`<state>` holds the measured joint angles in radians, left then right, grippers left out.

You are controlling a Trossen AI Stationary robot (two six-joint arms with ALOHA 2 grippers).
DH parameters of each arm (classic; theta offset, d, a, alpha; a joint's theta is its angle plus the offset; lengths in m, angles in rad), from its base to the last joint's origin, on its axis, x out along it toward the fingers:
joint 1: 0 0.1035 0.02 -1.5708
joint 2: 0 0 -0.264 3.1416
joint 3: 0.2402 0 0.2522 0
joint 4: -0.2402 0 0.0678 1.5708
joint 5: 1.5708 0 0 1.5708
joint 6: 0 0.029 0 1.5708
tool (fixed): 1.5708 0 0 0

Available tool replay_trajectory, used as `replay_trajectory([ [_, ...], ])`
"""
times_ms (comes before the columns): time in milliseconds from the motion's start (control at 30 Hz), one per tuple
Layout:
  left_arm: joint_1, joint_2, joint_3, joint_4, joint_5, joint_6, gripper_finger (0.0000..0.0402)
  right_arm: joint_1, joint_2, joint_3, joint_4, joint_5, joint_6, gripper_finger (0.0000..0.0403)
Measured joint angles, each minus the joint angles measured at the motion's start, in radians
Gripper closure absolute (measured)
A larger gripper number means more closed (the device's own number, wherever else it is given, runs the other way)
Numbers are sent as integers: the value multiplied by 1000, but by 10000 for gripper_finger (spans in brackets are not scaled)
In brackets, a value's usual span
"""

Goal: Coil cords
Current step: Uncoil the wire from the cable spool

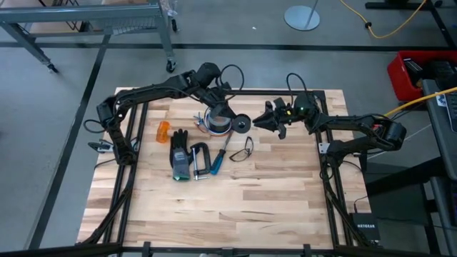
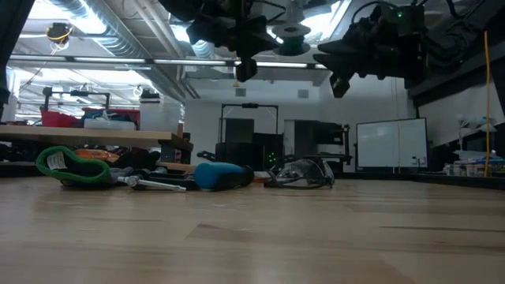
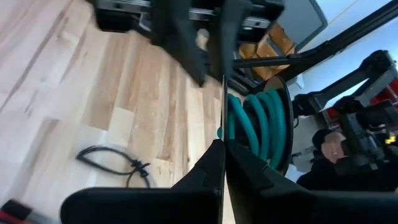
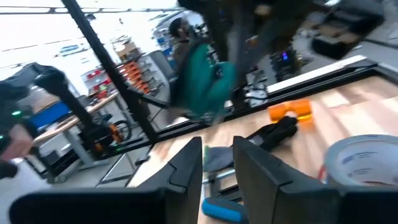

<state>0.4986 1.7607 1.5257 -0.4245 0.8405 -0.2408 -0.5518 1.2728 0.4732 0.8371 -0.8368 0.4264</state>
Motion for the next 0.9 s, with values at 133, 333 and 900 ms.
replay_trajectory([
  [133,24,0,0,-39,-1,71,401,47,0,0,8,36,-4,308],
  [333,40,0,-1,-39,-1,134,401,106,0,0,0,234,-6,308],
  [900,-2,22,-1,-9,-2,172,401,114,0,0,4,347,-5,308],
])
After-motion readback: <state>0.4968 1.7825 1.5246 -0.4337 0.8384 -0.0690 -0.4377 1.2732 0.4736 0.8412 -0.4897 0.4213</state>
